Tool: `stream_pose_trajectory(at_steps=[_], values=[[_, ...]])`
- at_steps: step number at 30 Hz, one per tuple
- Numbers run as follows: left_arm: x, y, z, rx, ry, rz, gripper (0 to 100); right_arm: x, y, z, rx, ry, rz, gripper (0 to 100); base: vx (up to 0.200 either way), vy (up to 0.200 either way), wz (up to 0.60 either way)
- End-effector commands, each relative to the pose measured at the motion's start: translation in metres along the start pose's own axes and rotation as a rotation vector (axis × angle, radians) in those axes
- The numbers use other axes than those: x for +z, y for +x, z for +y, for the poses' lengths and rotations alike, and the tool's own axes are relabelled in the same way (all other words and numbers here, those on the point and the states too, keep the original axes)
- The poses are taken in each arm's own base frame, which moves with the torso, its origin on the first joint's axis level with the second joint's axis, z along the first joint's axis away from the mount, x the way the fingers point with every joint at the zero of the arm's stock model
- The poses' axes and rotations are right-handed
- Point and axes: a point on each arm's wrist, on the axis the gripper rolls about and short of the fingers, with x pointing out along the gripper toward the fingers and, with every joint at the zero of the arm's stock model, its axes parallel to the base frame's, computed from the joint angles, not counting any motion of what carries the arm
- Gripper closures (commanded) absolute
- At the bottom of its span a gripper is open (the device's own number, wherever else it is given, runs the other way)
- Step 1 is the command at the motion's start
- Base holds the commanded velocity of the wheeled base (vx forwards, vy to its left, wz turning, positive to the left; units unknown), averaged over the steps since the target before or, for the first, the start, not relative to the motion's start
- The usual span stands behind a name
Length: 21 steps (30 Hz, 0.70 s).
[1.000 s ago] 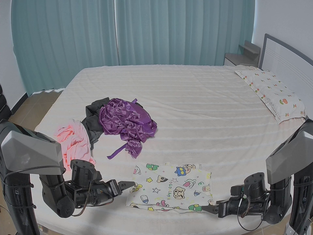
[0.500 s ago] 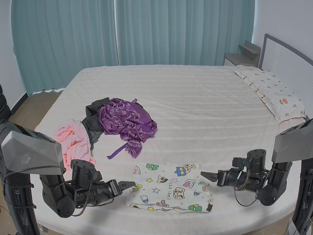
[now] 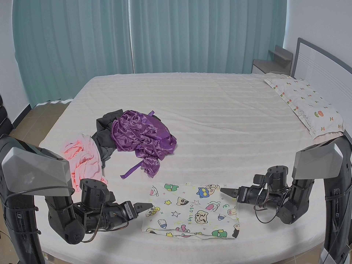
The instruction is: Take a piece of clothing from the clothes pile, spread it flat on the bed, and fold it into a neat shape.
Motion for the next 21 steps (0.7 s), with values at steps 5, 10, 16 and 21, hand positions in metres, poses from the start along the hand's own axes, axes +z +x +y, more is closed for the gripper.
stream_pose_trajectory(at_steps=[5, 10, 16, 21], values=[[0.000, 0.001, 0.000, 0.000, -0.001, 0.000, 0, -0.010, 0.000, -0.003, -0.008, 0.001, 0.028, 0, 0.000, 0.000, 0.00], [0.000, 0.001, 0.001, 0.003, -0.001, 0.001, 0, -0.015, 0.006, 0.000, 0.002, -0.006, 0.042, 100, 0.000, 0.000, 0.00], [0.000, 0.001, 0.001, 0.003, -0.001, 0.001, 0, -0.014, 0.006, -0.001, -0.001, -0.003, 0.036, 100, 0.000, 0.000, 0.00], [0.000, 0.001, 0.001, 0.003, 0.000, 0.001, 0, -0.004, 0.008, -0.007, -0.004, 0.005, -0.002, 100, 0.000, 0.000, 0.00]])
